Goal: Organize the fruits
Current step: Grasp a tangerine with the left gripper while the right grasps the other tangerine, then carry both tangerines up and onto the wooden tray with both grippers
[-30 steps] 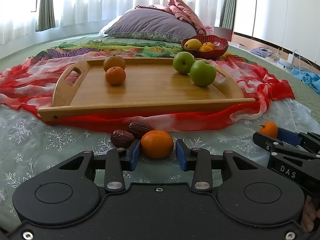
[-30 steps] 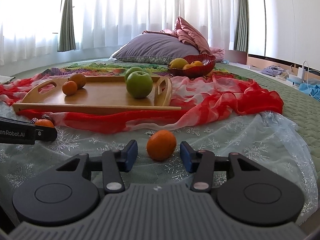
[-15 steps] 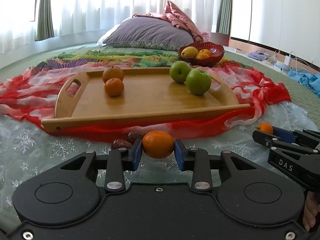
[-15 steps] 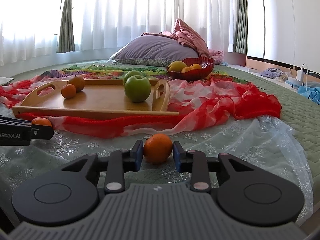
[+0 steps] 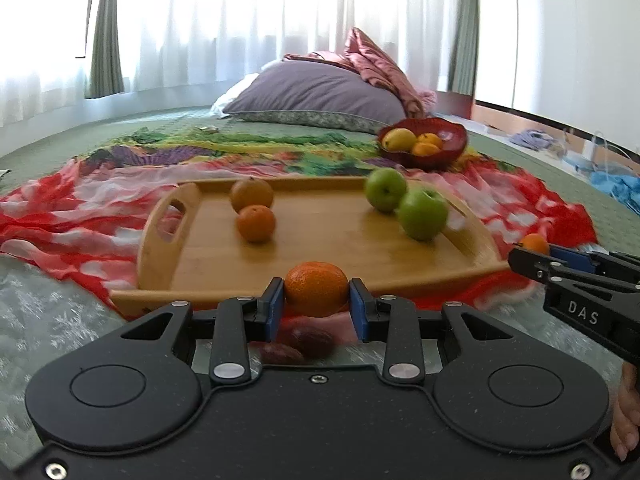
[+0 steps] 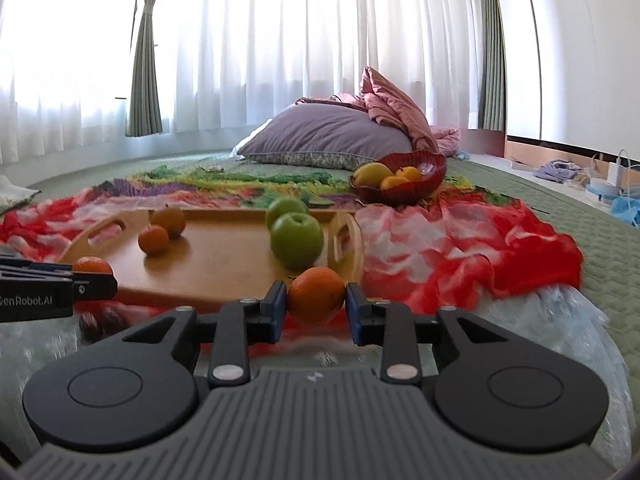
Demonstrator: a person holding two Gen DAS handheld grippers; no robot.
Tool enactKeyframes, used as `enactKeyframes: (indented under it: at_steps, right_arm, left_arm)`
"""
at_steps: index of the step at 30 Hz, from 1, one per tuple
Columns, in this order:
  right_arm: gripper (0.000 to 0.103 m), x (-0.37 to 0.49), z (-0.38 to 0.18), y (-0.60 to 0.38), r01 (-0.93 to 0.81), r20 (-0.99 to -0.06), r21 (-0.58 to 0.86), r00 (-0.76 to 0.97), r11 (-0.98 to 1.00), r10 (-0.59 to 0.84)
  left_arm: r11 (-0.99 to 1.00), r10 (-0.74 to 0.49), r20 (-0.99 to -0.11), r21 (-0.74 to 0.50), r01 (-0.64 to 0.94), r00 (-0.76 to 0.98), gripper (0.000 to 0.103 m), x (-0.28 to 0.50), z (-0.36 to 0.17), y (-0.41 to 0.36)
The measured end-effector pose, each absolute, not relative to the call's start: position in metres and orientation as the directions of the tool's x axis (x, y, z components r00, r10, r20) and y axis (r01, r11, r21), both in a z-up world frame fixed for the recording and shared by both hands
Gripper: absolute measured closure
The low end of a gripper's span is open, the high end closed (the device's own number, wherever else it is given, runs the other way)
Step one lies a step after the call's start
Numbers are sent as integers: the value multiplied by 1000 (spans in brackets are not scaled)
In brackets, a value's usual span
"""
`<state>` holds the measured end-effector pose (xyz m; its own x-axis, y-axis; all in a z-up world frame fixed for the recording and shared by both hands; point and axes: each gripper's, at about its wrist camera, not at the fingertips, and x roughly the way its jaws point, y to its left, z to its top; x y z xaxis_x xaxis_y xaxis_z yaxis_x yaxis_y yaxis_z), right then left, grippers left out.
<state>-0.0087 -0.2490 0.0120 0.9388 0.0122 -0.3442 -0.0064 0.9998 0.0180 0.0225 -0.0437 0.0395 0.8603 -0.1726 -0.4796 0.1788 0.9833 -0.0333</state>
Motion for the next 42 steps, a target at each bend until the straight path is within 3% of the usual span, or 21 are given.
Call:
enactKeyframes:
  at_steps: [22,42]
  right_arm:
    - [66,71,0,-230,23,-435,72,900,997,11]
    - [66,87,-12,-232,51,-494,98,869,994,4]
  left_arm:
    - [991,-126,-501,-26,131,856,70,95,30,-23]
    - [992,-114,-550,-23,122,827,70,119,13,-28]
